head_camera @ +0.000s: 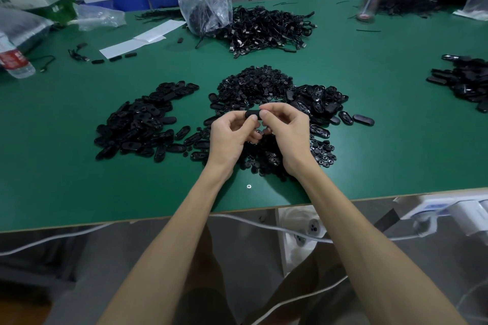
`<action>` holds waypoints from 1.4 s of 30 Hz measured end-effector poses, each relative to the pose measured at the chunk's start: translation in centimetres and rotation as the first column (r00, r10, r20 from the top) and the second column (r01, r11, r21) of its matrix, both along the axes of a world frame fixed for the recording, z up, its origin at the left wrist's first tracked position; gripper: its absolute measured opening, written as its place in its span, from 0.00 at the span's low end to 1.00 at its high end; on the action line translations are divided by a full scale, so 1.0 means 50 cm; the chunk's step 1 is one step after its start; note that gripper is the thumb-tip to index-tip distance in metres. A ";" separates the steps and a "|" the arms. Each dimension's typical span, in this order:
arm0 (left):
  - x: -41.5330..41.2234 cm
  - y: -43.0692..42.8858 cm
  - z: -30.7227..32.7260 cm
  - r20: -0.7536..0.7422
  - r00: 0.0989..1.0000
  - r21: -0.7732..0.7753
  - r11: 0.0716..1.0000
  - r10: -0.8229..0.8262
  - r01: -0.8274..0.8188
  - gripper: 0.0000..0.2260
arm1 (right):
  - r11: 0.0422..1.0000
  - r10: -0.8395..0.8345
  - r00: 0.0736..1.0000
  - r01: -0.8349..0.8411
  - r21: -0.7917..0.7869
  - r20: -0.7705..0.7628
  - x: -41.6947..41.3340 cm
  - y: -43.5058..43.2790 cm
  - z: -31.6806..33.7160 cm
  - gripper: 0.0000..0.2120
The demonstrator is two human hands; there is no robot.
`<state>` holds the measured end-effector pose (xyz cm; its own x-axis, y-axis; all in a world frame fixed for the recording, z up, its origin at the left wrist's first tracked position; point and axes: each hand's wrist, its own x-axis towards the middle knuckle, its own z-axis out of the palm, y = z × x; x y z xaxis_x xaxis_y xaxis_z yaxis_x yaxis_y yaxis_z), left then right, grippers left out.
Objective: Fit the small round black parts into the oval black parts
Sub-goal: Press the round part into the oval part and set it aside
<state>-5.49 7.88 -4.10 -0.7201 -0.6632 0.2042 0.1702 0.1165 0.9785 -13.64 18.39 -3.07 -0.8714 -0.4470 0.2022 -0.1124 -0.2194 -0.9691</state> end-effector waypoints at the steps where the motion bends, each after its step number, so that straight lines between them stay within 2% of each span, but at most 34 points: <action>1: 0.002 -0.001 0.001 -0.004 1.000 -0.005 1.000 -0.004 0.004 0.01 | 1.000 0.001 1.000 -0.001 0.001 0.002 0.001 0.000 0.000 0.04; 8: 0.001 0.000 0.003 0.016 1.000 -0.007 1.000 -0.003 0.003 0.00 | 1.000 0.013 1.000 -0.013 0.024 -0.002 0.005 0.000 0.005 0.03; 16: -0.003 0.004 0.005 0.049 0.999 0.003 1.000 0.002 -0.002 0.03 | 0.981 -0.006 0.987 0.036 0.192 -0.158 0.014 -0.007 0.010 0.07; 27: -0.002 0.002 0.005 0.053 0.999 -0.041 0.999 -0.009 0.011 0.03 | 0.976 -0.017 0.990 0.046 0.211 -0.137 0.012 -0.007 0.010 0.06; 36: 0.006 -0.001 0.010 0.009 0.997 0.016 0.997 -0.078 0.078 0.04 | 0.986 -0.051 0.992 0.068 0.149 -0.114 0.009 -0.003 0.007 0.04; 42: 0.003 0.002 0.005 -0.012 0.999 -0.021 0.999 -0.037 0.036 0.07 | 0.984 -0.055 0.989 0.077 0.160 -0.140 0.010 -0.003 0.005 0.03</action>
<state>-5.34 7.95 -3.85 -0.7412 -0.6320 0.2264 0.1867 0.1299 0.9738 -13.13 18.24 -2.84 -0.8699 -0.4263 0.2482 -0.2532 -0.0460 -0.9663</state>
